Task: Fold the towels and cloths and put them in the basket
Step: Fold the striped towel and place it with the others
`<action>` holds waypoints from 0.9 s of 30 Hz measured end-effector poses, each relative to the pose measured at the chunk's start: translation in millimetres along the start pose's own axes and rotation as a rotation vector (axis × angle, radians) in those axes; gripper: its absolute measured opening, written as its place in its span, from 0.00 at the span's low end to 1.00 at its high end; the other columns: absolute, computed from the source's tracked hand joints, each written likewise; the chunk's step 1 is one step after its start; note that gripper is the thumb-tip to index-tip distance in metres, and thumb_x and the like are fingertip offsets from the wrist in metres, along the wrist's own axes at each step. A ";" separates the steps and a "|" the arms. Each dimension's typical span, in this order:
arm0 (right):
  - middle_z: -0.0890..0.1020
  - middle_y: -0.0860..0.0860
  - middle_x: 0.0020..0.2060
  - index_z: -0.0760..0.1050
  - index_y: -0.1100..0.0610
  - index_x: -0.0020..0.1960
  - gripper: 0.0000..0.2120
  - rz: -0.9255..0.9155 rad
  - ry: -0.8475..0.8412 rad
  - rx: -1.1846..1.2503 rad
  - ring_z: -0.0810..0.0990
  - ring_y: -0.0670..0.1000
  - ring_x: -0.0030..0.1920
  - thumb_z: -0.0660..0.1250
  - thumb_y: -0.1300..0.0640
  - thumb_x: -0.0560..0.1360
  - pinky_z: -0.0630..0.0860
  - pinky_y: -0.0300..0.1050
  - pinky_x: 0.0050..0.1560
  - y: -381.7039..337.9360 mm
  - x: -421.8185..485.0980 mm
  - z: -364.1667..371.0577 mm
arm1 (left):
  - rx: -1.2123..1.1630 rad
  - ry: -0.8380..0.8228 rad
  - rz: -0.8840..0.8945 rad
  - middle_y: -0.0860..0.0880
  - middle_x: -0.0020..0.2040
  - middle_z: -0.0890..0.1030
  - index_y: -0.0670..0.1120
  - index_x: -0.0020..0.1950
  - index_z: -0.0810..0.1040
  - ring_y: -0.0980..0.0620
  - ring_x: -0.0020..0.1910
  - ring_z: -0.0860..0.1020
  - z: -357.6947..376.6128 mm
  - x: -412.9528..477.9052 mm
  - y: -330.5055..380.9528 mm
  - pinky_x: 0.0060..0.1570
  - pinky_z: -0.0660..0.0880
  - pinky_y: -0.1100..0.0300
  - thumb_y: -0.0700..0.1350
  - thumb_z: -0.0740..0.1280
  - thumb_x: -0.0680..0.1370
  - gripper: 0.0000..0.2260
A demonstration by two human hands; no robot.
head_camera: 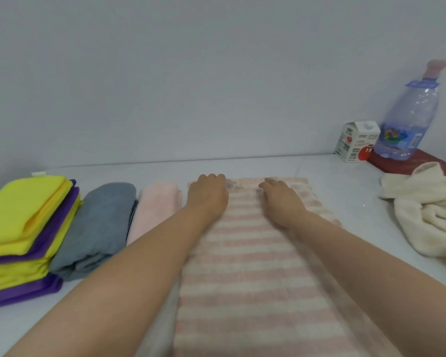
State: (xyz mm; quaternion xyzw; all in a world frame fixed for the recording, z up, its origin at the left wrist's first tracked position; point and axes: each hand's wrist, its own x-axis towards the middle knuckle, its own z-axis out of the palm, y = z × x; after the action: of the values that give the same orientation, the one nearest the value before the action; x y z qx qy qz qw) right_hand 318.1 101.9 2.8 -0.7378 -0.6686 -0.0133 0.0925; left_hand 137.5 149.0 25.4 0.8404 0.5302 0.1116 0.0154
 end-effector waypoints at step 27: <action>0.70 0.51 0.30 0.64 0.57 0.32 0.12 0.338 0.066 -0.191 0.68 0.50 0.29 0.60 0.69 0.71 0.64 0.39 0.31 62.2 40.4 -40.7 | 0.047 -0.100 -0.040 0.52 0.44 0.73 0.47 0.45 0.75 0.48 0.46 0.74 -11.0 47.7 -39.3 0.37 0.67 0.59 0.36 0.62 0.72 0.08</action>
State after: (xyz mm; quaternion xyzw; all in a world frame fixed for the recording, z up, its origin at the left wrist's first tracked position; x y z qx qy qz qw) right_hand 388.2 129.9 41.2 -0.8440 -0.5276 -0.0851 0.0450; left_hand 120.0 207.9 38.6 0.8342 0.5480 0.0567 0.0242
